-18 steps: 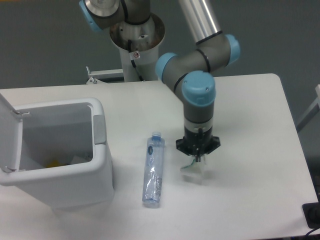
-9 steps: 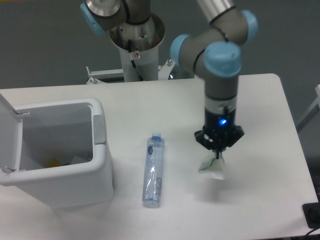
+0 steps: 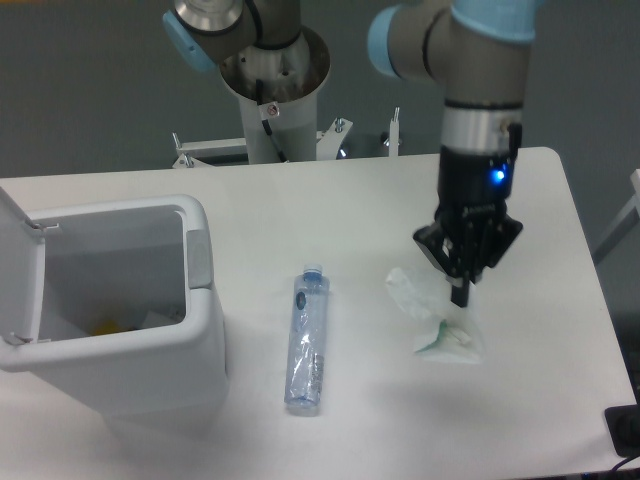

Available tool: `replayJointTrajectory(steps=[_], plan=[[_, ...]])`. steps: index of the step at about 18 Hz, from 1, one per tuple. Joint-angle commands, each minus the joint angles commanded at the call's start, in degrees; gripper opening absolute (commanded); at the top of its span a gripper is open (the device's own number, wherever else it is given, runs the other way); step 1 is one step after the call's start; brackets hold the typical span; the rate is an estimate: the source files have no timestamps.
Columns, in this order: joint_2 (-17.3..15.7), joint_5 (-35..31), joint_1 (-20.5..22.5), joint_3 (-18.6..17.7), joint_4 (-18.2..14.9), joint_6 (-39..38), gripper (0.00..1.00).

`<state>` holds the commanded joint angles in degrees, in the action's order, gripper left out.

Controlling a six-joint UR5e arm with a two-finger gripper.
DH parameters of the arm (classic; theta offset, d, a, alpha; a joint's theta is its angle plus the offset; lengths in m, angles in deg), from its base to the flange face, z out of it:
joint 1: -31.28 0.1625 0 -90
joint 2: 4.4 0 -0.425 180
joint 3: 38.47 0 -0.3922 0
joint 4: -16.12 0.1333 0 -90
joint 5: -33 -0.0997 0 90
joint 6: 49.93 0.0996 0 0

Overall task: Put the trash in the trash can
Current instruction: 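Carry the wrapper over the white trash bin, then open the gripper to drop the wrapper into the bin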

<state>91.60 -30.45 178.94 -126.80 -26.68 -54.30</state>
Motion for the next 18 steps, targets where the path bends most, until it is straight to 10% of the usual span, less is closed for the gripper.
replayJointTrajectory(steps=[5,13,17,18], plan=[[-5.90,0.26,-9.04,-1.58,0.00,-1.16,0.00],[-6.70,0.00,-24.60,-5.70,0.17,-0.81,0.00],[-6.52,-0.09,-25.85,-5.63,0.53,3.05,1.00],[-6.78,0.00,-25.85,-5.02,0.44,2.71,1.00]])
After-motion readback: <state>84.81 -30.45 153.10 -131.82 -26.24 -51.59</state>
